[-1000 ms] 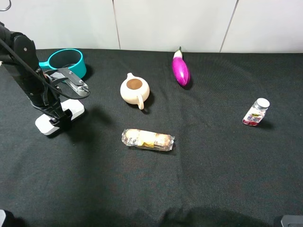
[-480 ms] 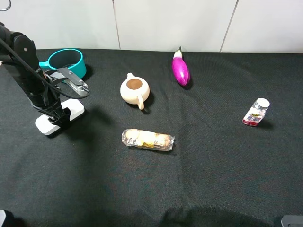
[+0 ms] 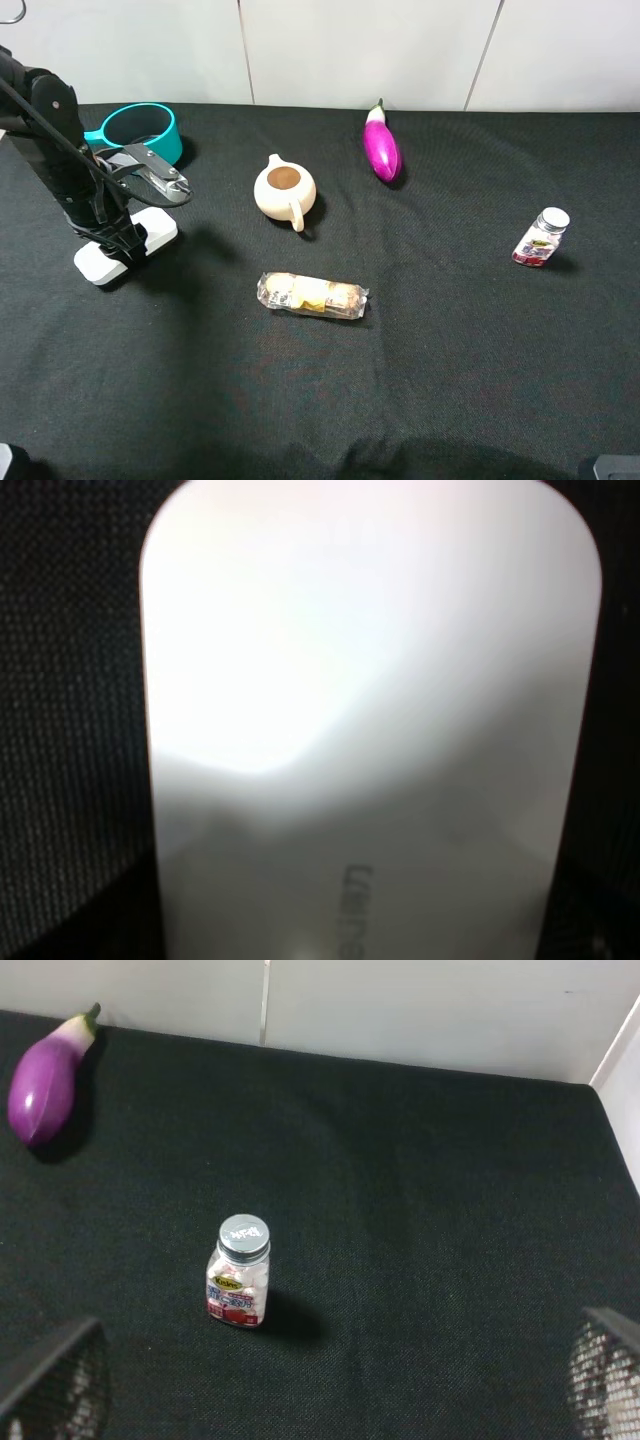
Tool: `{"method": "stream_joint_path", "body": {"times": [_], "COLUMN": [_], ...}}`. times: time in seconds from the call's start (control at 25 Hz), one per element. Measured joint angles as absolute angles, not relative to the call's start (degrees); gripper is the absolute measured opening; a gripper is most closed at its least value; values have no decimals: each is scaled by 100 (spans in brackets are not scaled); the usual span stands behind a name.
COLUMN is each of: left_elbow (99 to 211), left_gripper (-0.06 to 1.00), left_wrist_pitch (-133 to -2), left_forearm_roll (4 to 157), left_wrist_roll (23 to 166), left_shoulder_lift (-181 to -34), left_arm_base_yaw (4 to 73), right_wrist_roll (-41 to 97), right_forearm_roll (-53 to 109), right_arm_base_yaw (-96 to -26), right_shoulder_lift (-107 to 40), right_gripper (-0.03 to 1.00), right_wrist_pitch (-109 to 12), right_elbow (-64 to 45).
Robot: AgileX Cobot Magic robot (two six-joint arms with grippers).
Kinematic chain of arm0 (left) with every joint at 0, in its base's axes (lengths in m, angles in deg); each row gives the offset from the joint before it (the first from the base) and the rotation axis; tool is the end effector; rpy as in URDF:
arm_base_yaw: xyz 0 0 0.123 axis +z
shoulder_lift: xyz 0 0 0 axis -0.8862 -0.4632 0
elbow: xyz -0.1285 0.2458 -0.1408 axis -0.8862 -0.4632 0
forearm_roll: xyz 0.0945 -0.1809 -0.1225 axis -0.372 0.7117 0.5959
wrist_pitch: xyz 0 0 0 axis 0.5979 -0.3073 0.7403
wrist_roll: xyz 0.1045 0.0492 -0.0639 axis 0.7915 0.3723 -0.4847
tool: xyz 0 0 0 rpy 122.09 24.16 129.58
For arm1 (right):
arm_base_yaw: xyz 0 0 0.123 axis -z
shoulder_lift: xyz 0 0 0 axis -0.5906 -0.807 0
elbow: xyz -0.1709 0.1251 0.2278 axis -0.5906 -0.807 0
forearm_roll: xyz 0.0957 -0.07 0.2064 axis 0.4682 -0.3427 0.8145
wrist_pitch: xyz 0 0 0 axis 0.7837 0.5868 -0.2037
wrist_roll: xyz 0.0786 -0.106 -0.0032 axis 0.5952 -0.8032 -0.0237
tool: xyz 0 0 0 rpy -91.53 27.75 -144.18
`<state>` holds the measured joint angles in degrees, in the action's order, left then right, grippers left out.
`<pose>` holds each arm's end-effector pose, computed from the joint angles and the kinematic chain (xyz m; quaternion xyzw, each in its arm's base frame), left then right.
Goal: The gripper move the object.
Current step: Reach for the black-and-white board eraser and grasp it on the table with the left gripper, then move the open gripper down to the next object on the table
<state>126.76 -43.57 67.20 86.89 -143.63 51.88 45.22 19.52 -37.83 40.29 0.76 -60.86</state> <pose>0.3141 -0.0584 0.0939 0.3192 0.9447 0.0107 0.0750 -0.0052 -0.0021 0.2567 -0.0504 0.8394 -0.0262 0.5405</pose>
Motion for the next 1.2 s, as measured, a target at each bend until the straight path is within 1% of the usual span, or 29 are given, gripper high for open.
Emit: {"method": "stream_joint_path", "body": {"times": [0.96,1.2], "left_elbow": [12676,12715], "left_gripper": [67,67], "left_wrist_pitch": [-4338,-4167], "left_forearm_roll": [6688,6688], "left_wrist_roll": [8192,7817], "left_shoulder_lift": [-14363,-14196], "left_arm_base_yaw": [5188,5188], "right_wrist_roll": [4522,4522], "right_forearm_roll": [1952,1952], "right_arm_base_yaw": [-3783,-3783], "right_shoulder_lift": [4029,4029], "right_gripper": [69,69], "right_wrist_pitch": [76,76], "right_elbow": [-6086,-6086]}}
